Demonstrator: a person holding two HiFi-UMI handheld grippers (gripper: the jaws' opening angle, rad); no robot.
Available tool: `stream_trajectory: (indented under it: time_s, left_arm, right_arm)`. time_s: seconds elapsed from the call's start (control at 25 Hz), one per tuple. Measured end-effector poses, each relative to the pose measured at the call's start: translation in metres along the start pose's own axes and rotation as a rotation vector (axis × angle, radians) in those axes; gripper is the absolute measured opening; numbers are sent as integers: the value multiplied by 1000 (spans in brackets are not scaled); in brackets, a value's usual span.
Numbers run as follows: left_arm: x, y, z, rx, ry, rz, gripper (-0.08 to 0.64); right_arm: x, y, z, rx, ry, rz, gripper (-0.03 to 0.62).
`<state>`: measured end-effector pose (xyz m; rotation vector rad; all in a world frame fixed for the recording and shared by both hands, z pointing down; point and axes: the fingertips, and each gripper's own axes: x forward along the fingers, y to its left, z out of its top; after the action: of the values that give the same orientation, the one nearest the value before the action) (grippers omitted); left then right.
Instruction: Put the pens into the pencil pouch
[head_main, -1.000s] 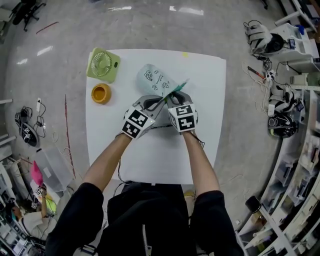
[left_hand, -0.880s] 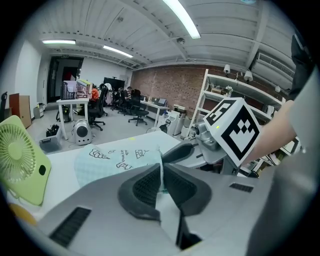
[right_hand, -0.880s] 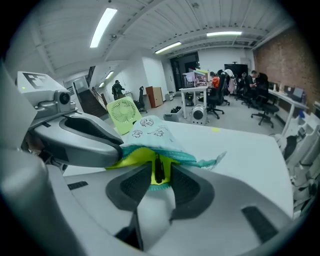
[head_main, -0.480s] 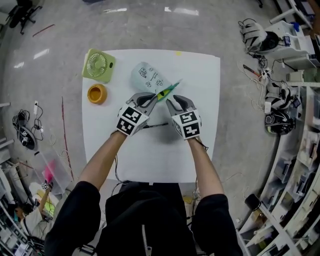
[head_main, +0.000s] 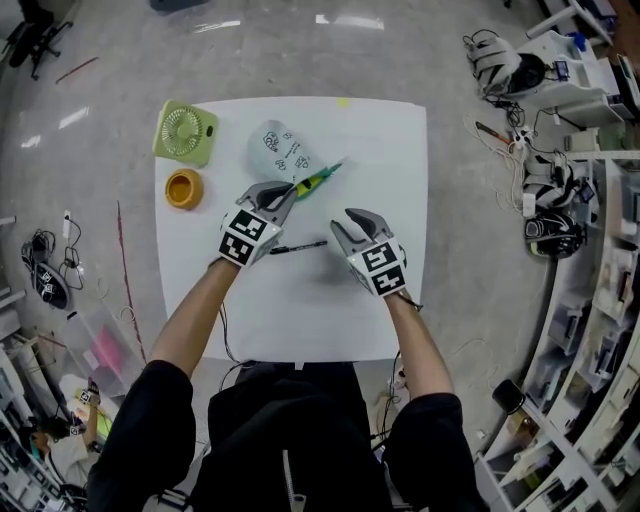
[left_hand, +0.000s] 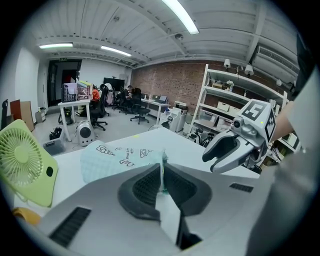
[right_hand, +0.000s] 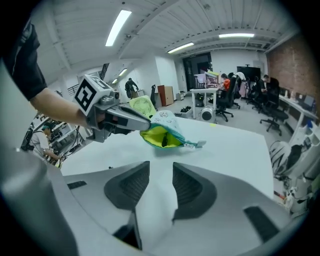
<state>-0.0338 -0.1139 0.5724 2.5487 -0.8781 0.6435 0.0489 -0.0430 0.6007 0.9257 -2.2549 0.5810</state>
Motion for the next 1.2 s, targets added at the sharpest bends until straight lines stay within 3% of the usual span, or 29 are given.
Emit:
stream_trajectory:
  time_s: [0.16, 0.4, 0.8, 1.2]
  left_arm:
    - [1, 1, -3, 4, 10, -1, 40]
    - [0, 2, -7, 5, 22, 4, 40]
    - [-2, 5, -6, -4, 21, 7, 40]
    - [-3, 7, -12, -14, 29, 6, 40]
  right_arm:
    - [-2, 20, -11, -65, 26, 40, 156]
    - [10, 58, -43, -253, 128, 137, 156]
    - [30, 64, -73, -480, 250, 167, 146]
    - [38, 72, -88, -467, 286, 180, 105]
